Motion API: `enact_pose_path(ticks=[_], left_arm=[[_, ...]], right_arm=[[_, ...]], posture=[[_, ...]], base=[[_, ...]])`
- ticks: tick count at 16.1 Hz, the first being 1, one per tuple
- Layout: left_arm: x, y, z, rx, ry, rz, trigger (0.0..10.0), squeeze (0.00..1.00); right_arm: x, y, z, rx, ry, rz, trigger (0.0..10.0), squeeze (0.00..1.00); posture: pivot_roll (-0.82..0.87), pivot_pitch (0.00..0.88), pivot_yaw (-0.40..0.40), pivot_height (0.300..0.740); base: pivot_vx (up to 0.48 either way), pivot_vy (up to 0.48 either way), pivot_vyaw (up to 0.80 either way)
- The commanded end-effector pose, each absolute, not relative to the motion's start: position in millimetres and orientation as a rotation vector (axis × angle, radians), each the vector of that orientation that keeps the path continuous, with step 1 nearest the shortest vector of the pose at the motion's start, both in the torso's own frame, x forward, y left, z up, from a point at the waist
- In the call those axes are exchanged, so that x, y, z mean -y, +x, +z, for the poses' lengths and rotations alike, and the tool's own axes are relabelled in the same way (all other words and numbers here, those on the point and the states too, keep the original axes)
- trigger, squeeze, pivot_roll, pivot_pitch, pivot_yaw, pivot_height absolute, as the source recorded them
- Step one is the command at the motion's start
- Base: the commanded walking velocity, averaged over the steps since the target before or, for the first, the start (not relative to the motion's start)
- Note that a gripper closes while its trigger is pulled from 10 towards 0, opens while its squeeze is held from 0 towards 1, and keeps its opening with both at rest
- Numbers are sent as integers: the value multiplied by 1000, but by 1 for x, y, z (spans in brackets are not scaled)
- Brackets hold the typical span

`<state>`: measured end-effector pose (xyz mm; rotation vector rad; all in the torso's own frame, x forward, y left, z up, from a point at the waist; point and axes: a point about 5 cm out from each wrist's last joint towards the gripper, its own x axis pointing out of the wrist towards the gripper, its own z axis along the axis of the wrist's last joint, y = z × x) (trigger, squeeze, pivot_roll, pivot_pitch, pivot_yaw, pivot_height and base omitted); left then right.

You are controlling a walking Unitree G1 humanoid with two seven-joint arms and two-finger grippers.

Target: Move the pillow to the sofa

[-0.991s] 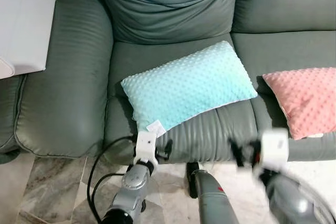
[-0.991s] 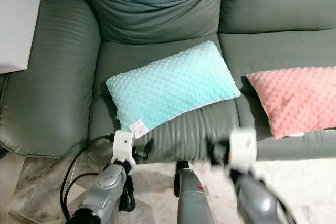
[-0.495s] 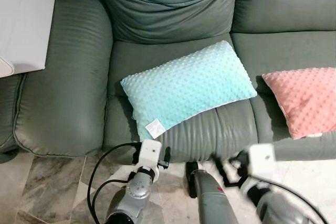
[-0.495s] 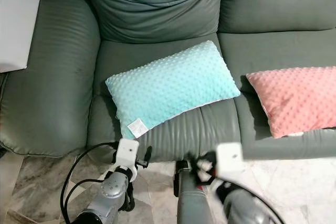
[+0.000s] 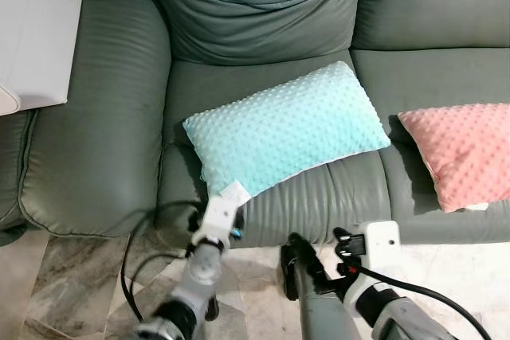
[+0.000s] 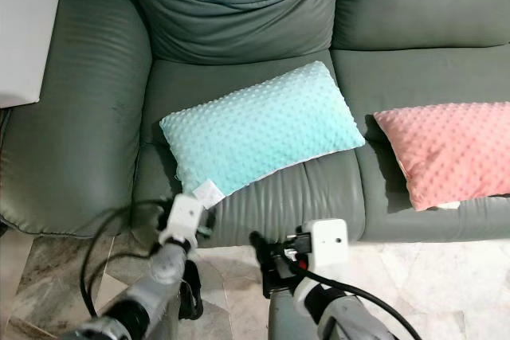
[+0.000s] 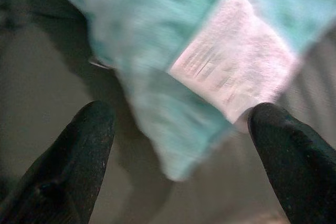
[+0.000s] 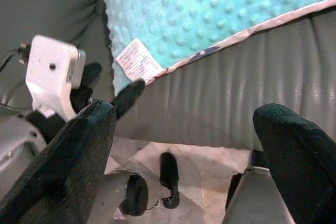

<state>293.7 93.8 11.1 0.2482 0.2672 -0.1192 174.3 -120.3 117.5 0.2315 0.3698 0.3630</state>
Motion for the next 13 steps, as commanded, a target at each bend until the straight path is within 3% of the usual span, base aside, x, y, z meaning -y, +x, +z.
enact_pose_path(ticks=[1, 2, 3, 4, 13], left_arm=[[-104, 278, -7, -353, 249, -78, 10000, 0], [-105, 279, -7, -354, 248, -75, 10000, 0], [-106, 278, -9, -363, 248, -74, 392, 0], [-105, 276, -10, -362, 237, -77, 0, 0], [-98, 272, -13, -367, 251, -95, 0, 0]], right_arm=[[117, 168, 117, -390, 247, 376, 10000, 0], [117, 169, 118, -385, 249, 378, 10000, 0], [118, 169, 120, -381, 254, 374, 10000, 0], [118, 169, 121, -377, 256, 374, 10000, 0], [116, 171, 122, -369, 266, 365, 10000, 0]], posture=[[-312, 471, 24, 740], [-314, 471, 25, 740], [-322, 470, 26, 740], [-323, 470, 28, 740], [-316, 474, 37, 740]], base=[[0, 0, 0], [0, 0, 0], [0, 0, 0], [0, 0, 0], [0, 0, 0]])
